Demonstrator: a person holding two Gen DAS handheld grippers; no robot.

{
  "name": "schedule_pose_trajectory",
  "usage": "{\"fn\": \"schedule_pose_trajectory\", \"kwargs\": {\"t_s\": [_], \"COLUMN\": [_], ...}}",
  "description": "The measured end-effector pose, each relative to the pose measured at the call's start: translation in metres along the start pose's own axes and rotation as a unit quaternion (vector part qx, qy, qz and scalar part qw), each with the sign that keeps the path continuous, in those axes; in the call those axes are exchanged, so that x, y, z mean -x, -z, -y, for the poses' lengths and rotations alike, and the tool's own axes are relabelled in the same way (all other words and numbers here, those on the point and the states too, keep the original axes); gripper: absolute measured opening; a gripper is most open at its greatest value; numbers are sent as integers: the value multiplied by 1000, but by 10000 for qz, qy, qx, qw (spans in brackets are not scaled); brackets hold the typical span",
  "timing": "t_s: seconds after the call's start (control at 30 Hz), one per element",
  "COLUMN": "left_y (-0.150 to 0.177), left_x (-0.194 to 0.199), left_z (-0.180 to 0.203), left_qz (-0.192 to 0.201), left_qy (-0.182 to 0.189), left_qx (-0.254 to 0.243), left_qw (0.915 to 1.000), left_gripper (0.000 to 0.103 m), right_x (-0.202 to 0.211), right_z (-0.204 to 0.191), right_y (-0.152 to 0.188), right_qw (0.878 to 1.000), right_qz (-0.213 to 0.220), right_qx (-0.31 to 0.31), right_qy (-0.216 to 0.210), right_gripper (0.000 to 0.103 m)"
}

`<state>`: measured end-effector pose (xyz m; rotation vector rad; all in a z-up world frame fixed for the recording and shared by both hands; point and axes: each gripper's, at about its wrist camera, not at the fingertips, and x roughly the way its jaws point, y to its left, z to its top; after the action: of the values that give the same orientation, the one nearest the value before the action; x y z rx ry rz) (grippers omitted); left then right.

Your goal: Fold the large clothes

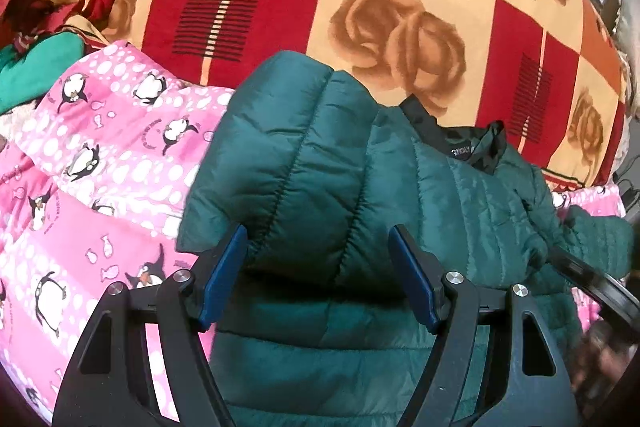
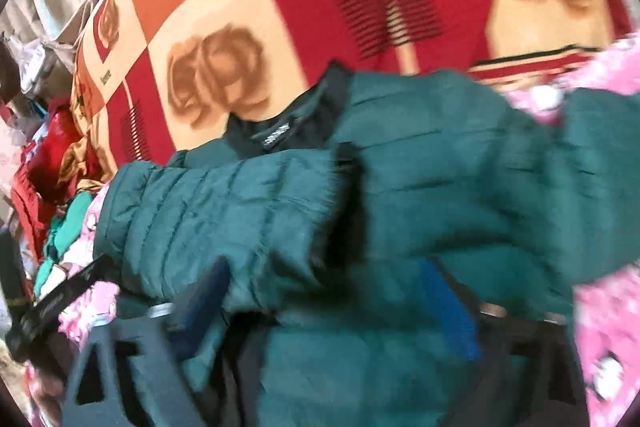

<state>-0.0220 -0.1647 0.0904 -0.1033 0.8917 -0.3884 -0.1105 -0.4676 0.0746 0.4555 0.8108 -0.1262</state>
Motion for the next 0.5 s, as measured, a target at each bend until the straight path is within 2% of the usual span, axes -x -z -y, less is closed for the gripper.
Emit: {"fn": "schedule_pose_trajectory", "kwargs": {"t_s": [0.07, 0.1, 0.17, 0.2, 0.23, 0.4, 0.5], "left_y": [-2, -2, -4, -4, -6, -9, -8], "left_x": [6, 9, 15, 18, 20, 20, 16], "left_z": [-6, -7, -15, -19, -25, -44, -48], "left_qz": [46, 71, 152, 181, 217, 273, 214], "left_qy": [12, 6, -38, -49, -62, -114, -84], "left_qx": [38, 59, 115, 156, 219, 492, 583], "left_qw": [10000, 10000, 9998, 9997, 9995, 9984, 9980], "left_gripper": [73, 73, 73, 73, 73, 73, 73], "right_x": [-23, -30, -27, -21, -14, 28, 39], "right_z": [-3, -4, -6, -7, -9, -10, -2], "right_y": [-2, -1, -1, -1, -2, -17, -26], "right_qw": [9996, 9994, 9997, 9996, 9995, 9948, 9894], "right_qz": [-294, -342, -177, -108, 12, 694, 932], "right_qx": [24, 52, 177, 245, 326, 666, 797], "right_qy": [14, -15, -76, -64, -30, 335, 777], "right_gripper": [59, 47, 37, 25, 19, 17, 16]}}
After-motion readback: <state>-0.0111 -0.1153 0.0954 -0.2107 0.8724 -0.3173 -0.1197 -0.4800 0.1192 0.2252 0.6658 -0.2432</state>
